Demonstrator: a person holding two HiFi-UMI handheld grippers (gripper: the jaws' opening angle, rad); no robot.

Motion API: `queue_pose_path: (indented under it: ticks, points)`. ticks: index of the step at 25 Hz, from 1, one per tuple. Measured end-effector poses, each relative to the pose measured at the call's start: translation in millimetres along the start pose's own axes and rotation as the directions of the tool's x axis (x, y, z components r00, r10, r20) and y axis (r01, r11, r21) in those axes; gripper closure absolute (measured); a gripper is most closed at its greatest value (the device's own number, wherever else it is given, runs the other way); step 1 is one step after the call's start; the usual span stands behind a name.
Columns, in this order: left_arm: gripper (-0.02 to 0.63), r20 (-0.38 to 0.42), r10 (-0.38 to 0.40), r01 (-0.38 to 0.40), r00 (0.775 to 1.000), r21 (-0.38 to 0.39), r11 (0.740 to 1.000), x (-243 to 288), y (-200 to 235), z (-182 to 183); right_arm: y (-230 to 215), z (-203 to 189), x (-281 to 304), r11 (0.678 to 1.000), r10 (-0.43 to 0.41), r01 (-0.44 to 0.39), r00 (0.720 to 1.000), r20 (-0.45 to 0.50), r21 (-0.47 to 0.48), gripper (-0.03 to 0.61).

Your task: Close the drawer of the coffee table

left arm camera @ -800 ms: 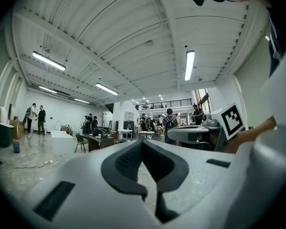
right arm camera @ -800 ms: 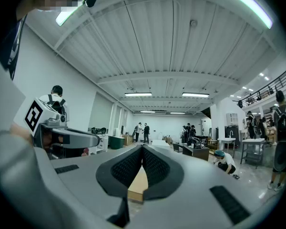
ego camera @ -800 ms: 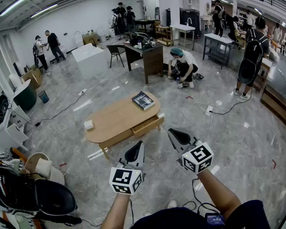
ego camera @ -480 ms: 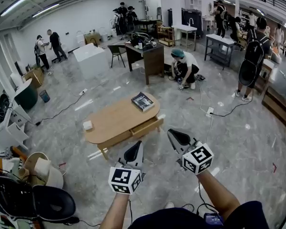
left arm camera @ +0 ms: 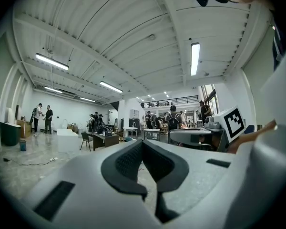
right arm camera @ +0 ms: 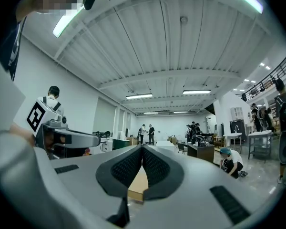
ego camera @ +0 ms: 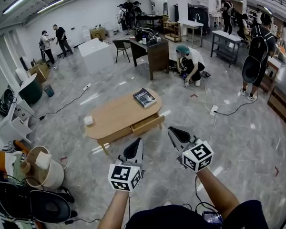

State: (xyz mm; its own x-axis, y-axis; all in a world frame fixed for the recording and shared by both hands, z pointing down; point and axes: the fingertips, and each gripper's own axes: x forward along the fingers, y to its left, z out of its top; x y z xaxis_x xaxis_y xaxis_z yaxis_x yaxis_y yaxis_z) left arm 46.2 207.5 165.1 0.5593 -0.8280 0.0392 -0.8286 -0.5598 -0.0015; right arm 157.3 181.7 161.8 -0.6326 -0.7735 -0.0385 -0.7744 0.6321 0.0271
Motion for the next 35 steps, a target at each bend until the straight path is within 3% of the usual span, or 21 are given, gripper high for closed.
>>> queue_pose_path:
  ticks: [18,35]
  points:
    - [0.615,-0.024,0.048,-0.048,0.999,0.024,0.999,19,-6,5,-22,-4,0,0.999,0.038,-0.039,0.999,0.016,0.033,0.560]
    - [0.615,-0.021,0.061,-0.061,0.998,-0.006,0.998,50,40,-1,-34,-10,56,0.998,0.060,-0.060,0.998,-0.001,0.021,0.560]
